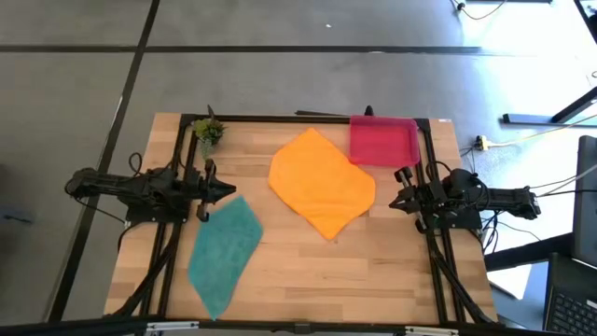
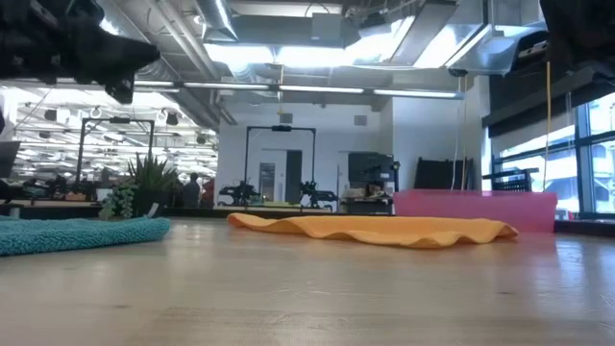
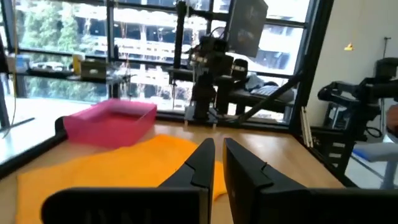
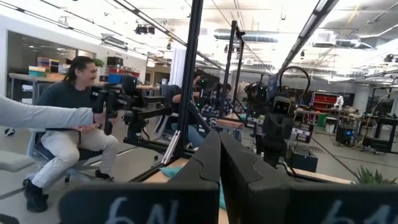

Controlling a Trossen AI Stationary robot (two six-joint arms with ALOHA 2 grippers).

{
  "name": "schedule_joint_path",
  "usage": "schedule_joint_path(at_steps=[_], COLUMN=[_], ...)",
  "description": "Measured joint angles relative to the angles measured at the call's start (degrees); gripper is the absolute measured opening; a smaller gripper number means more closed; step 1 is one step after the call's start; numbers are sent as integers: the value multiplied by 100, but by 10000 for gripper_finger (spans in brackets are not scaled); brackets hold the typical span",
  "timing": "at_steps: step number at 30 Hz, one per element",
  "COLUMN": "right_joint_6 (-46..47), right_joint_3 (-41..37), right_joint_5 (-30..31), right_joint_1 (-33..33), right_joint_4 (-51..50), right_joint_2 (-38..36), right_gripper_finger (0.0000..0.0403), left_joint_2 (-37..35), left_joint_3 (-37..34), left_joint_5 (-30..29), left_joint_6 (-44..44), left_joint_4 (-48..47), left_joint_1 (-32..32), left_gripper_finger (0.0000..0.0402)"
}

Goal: Roll microfiber towels into tight, uniform cylinder then place into a basket
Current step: Fold the orange microfiber towel

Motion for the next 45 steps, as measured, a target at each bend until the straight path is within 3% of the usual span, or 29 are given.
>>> schedule_joint_path(at_steps=[8,16,24,32,45], right_joint_6=[-24,-23,-154,-651,-1218], right_joint_3=[0,1,0,1,2], right_joint_5=[0,0,-2,2,146], right_joint_1=[0,0,0,0,0], right_joint_4=[-61,-371,-435,-373,-95], right_joint_2=[0,1,2,0,0], right_gripper_finger=[3,3,3,3,4], left_joint_2=[589,2170,3489,3849,4330], left_joint_3=[997,2384,3611,3766,3766], left_joint_5=[-7,-68,-111,-111,-548], left_joint_6=[200,528,502,497,10], left_joint_4=[-938,-2308,-2751,-2044,-2038], left_joint_1=[0,4,4,4,-4], left_gripper_finger=[25,25,25,25,2])
